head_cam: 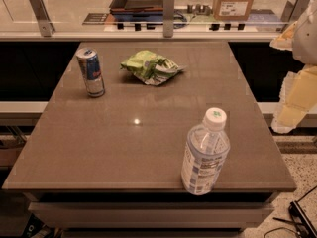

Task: Move blue plastic bottle near green jalapeno chip bag

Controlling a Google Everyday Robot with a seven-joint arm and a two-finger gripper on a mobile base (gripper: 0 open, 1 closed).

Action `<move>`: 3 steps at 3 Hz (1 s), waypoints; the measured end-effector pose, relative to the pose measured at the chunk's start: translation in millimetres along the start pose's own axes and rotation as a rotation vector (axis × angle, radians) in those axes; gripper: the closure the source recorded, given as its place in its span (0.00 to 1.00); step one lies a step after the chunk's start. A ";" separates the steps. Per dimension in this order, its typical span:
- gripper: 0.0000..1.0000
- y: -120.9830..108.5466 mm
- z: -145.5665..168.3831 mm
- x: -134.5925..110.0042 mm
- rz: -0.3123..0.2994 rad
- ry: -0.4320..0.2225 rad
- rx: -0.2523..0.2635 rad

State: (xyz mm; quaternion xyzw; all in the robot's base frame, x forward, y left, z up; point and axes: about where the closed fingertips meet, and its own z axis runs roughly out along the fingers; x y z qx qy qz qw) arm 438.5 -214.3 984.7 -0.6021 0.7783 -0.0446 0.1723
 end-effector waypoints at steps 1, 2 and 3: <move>0.00 0.0 0.0 0.0 0.000 0.000 0.000; 0.00 6.5 -2.1 -1.8 -0.021 -0.069 -0.017; 0.00 27.7 -3.5 -6.1 -0.056 -0.191 -0.051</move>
Offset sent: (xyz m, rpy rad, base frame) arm -0.0242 0.0089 -0.0004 0.2192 0.0009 0.1547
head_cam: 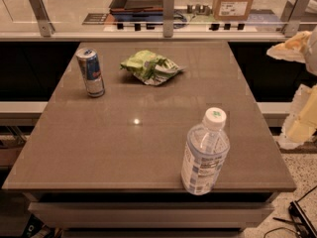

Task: Move blue plastic bottle near green jalapeno chip bag

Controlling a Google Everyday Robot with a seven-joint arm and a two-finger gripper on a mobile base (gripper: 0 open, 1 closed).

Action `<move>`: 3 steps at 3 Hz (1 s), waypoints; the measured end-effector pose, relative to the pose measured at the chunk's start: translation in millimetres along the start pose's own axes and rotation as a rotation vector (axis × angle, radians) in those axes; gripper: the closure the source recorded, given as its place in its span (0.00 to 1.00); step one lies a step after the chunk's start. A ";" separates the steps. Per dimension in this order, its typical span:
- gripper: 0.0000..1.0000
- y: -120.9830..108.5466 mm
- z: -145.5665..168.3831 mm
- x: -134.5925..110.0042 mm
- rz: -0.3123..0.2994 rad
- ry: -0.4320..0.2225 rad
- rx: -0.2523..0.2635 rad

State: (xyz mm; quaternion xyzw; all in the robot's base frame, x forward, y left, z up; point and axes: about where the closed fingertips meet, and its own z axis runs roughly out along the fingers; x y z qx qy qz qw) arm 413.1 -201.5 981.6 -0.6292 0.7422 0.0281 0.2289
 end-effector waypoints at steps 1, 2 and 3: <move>0.00 18.5 2.3 -4.4 -0.013 -0.096 -0.027; 0.00 30.7 15.0 -5.6 -0.007 -0.211 -0.053; 0.00 37.9 31.8 -9.9 -0.004 -0.364 -0.070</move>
Offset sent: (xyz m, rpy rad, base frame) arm -0.0314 0.0243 -0.0376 0.3710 0.0122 0.1181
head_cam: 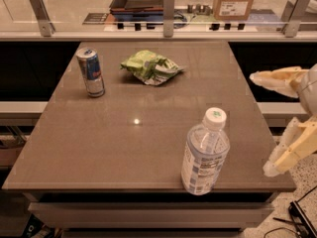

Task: Move blue plastic bottle near green jalapeno chip bag

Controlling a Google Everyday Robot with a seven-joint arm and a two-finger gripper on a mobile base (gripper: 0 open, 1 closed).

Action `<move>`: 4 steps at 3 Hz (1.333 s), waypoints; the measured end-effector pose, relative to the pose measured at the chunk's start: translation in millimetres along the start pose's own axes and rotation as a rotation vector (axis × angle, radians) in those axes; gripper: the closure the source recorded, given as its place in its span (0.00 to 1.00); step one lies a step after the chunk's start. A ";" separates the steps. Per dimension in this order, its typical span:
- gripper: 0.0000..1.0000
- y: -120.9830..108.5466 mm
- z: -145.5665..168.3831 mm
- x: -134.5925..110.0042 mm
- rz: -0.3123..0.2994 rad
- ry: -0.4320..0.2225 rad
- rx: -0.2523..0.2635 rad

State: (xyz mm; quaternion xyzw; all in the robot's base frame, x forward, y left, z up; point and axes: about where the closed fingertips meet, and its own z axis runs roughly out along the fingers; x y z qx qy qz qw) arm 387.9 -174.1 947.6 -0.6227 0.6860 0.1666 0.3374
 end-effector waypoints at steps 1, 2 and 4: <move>0.00 6.8 16.0 -3.3 -0.012 -0.163 0.002; 0.00 16.9 33.0 -15.2 -0.032 -0.298 -0.011; 0.00 33.2 61.4 -39.5 -0.029 -0.493 -0.059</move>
Offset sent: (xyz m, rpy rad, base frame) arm -0.0158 0.0594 -0.0258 0.4527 -0.0900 0.1507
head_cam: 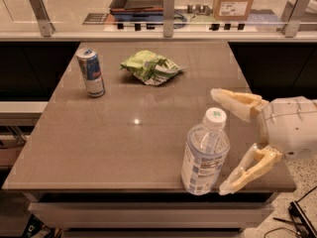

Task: Move blue plastic bottle near green jalapeno chip bag

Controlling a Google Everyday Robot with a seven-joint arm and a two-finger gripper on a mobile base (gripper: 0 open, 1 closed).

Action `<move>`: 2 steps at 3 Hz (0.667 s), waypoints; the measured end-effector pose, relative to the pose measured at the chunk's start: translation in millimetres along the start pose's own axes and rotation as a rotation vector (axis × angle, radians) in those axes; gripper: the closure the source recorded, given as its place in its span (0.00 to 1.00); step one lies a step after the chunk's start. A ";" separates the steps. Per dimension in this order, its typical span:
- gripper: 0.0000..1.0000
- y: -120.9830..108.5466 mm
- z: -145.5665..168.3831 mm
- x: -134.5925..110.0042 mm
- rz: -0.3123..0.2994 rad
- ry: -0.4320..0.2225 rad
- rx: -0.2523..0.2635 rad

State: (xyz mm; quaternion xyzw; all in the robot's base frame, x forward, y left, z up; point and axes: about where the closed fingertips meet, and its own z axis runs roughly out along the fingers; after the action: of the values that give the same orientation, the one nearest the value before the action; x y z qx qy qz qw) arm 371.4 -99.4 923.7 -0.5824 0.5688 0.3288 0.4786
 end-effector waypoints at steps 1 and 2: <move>0.00 8.6 17.0 3.5 0.051 -0.062 -0.024; 0.18 9.8 18.7 1.1 0.048 -0.062 -0.027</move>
Offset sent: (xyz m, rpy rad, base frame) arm -0.0047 0.0142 -0.0094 0.0602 0.0446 0.0158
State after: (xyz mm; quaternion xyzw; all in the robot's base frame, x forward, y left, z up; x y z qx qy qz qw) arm 365.0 -81.3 914.7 -0.5648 0.5629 0.3657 0.4799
